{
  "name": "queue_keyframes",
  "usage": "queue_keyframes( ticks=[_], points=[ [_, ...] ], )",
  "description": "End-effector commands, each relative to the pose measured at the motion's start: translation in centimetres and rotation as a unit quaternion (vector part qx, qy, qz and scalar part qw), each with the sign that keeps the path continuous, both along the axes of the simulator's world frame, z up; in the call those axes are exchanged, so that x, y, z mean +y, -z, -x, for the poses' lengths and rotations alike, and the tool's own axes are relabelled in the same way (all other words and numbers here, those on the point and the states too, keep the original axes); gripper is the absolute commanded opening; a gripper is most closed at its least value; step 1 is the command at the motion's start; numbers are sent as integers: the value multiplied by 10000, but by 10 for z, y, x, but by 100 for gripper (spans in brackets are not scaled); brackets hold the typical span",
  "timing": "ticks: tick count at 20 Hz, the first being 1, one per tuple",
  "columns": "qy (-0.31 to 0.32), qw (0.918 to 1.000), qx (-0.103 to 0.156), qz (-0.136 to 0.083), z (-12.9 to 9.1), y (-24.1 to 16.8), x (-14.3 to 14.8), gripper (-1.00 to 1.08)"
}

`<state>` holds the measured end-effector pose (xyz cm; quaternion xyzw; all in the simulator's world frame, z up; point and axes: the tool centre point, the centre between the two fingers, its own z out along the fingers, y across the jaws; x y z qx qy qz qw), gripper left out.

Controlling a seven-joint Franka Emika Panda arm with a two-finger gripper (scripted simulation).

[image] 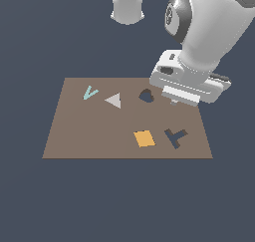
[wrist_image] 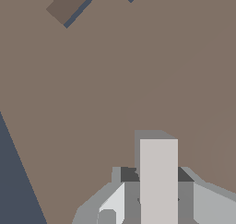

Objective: Insert a designated object into the corresponding slot on a board.

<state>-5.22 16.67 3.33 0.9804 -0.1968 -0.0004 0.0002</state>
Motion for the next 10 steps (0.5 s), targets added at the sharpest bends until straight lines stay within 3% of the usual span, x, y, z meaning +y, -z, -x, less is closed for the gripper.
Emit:
queue_keyframes(
  ticks=[1, 10],
  points=[
    [-218, 9998, -2, 0, -1, 0, -3, -100],
    [-1373, 9905, -4, -1, -7, -1, -19, -100]
  ],
)
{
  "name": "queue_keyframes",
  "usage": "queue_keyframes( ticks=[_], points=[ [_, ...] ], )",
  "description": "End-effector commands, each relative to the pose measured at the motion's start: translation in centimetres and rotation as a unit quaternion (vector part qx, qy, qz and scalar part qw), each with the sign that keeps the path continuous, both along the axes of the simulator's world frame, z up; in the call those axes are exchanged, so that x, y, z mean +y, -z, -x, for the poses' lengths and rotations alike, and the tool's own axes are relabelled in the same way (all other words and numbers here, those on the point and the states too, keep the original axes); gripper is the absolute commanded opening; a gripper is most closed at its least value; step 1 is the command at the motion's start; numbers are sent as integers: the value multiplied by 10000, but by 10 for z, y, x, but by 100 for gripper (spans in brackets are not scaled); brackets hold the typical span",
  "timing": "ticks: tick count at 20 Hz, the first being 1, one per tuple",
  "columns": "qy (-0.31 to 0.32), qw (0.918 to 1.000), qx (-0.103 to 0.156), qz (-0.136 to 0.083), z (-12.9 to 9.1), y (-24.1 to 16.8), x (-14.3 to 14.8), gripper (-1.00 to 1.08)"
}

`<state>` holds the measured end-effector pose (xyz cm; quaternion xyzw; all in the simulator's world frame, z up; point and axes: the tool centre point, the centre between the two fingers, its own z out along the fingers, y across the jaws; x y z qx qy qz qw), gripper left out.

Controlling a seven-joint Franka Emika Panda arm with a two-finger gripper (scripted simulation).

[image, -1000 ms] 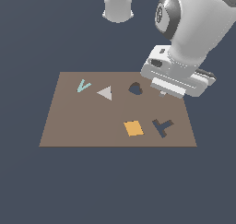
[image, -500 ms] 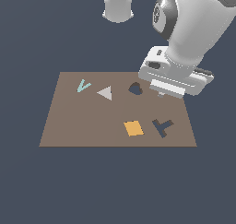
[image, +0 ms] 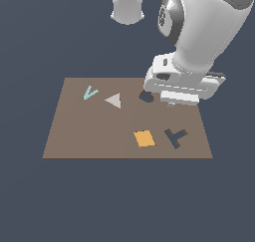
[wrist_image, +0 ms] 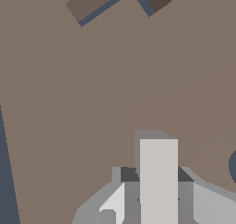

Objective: Insert a designated object into the corresponding slot on a board.

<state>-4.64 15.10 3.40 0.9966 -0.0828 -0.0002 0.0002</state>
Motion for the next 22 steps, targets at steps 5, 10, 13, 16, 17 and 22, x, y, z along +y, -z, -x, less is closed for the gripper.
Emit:
queue_keyframes(
  ticks=[5, 10, 13, 16, 17, 22],
  points=[
    [-1095, 9940, -4, 0, -9, -1, -14, -100],
    [-2007, 9797, -5, 0, -18, -1, -23, -100],
    [-2550, 9670, -5, 0, -25, -2, -28, -100],
    [-3088, 9511, -6, 1, -32, -2, -33, -100],
    [-3266, 9452, -6, 1, -35, -2, -34, -100],
    [-4145, 9101, -7, 1, -48, -3, -39, -100]
  ],
)
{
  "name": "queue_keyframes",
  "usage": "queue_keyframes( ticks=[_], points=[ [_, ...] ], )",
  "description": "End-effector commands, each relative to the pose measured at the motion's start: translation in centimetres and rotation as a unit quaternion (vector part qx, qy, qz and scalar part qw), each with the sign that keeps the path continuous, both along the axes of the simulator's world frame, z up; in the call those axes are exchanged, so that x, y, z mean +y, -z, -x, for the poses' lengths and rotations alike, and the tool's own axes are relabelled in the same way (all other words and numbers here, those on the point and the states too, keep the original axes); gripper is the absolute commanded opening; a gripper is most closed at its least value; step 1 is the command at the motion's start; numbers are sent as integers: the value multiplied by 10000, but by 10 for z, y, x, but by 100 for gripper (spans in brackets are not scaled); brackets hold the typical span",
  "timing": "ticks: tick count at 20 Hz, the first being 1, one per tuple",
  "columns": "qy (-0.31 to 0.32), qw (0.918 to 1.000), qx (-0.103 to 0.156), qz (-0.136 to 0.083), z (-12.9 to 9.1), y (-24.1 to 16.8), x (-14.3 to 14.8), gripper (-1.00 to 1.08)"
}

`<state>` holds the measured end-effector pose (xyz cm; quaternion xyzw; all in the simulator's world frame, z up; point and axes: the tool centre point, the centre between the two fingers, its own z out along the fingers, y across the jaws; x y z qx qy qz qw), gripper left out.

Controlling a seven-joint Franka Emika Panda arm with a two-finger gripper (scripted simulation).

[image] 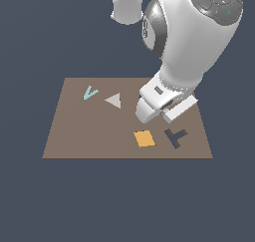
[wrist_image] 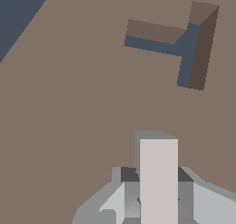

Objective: Insert a designated object into the corresponding slot on a board.

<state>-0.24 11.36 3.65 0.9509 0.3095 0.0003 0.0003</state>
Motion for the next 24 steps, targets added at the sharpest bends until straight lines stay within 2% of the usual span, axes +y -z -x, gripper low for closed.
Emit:
queue_keyframes(
  ticks=[1, 4, 7, 12, 17, 24],
  points=[
    [-488, 9988, -2, 0, -7, -1, -2, -100],
    [-1062, 9943, -3, 1, -16, -1, -3, -100],
    [-1636, 9865, -3, 1, -24, -1, -3, -100],
    [-2589, 9659, -3, 2, -39, -2, -1, -100],
    [-3528, 9357, -3, 3, -53, -2, 4, -100],
    [-4727, 8812, -1, 4, -69, -3, 15, -100]
  ],
)
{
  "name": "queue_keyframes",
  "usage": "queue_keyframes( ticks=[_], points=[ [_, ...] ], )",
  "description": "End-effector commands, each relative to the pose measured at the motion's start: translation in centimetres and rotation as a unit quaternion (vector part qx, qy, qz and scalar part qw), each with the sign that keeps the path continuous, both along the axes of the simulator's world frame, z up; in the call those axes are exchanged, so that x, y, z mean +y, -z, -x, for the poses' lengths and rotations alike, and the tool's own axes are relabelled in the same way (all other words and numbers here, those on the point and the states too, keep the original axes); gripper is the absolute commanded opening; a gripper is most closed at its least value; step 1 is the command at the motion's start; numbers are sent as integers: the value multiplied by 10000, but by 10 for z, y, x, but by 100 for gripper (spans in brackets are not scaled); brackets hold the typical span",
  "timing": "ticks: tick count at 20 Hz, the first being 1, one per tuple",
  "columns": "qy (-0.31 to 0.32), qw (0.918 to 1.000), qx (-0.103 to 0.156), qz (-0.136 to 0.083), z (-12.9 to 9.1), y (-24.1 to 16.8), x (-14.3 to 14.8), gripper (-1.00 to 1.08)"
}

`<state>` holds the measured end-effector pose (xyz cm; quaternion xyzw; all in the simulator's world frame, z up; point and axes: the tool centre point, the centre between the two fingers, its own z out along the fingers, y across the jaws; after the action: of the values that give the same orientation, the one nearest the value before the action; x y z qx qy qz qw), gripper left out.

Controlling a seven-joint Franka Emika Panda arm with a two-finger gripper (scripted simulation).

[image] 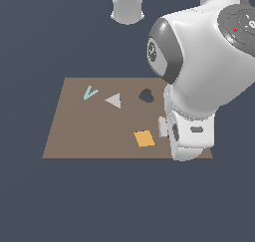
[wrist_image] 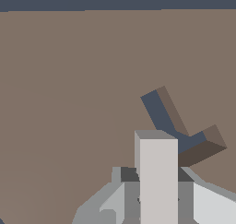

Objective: Insert a designated object into the corresponding slot on a board.

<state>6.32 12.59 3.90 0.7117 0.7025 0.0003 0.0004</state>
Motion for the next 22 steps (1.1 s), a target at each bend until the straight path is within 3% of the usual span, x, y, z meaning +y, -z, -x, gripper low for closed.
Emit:
queue_keyframes(
  ticks=[1, 11, 22],
  points=[
    [-445, 9990, -1, 0, -5, 0, 5, -100],
    [-1695, 9855, 2, 2, -16, -1, 20, -100],
    [-2290, 9734, 4, 3, -20, -1, 29, -100]
  ],
)
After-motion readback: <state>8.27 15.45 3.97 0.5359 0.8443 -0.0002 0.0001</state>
